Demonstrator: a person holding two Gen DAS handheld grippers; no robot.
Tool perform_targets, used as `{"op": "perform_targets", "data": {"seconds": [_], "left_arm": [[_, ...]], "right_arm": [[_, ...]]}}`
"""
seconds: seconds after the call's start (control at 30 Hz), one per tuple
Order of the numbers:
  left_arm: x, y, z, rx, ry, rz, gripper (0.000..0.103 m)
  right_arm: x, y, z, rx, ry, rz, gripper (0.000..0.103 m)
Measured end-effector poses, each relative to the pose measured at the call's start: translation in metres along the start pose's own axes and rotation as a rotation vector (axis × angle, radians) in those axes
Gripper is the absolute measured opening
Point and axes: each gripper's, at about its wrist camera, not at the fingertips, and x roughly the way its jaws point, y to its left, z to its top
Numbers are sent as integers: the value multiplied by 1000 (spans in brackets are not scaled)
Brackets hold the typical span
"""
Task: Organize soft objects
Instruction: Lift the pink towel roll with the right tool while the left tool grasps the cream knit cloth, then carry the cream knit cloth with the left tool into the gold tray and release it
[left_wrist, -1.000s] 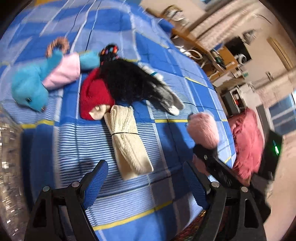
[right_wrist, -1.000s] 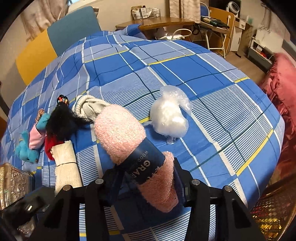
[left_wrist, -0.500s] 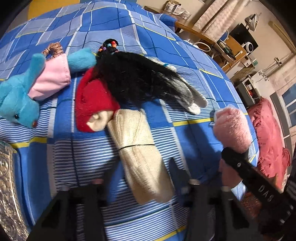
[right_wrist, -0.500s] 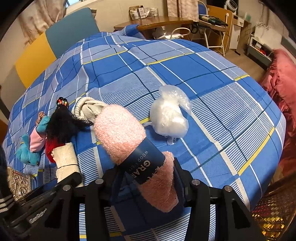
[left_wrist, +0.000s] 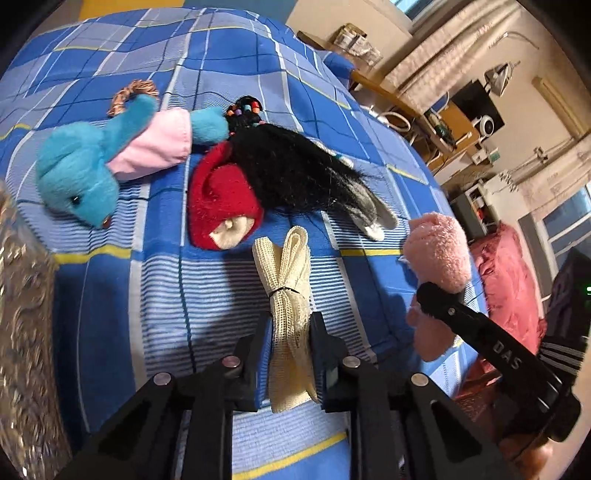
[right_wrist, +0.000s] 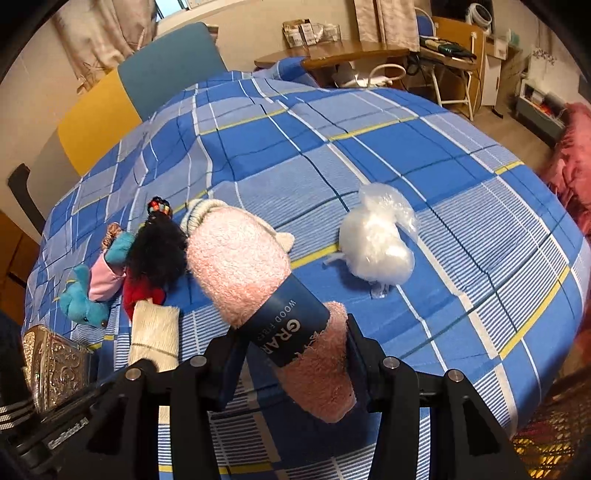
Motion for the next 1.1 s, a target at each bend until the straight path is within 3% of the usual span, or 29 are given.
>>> {"op": "perform_targets", "data": {"seconds": [0.4,0.57,0.8,1.1], "left_arm": [[-85,-1,-21,13,-100,-140,18],[-133,-10,-10,46,-171,-214,18],[-208,-2,5,109,-308,-217,18],[-291,80,14,52,-434,-128,18]], "right_arm": [[3,6,-1,-23,9,15,50],[6,4,-2,-14,20,11,50],[4,9,-3,-35,3,12,50],[-10,13,-2,-35,-63,70,50]]}}
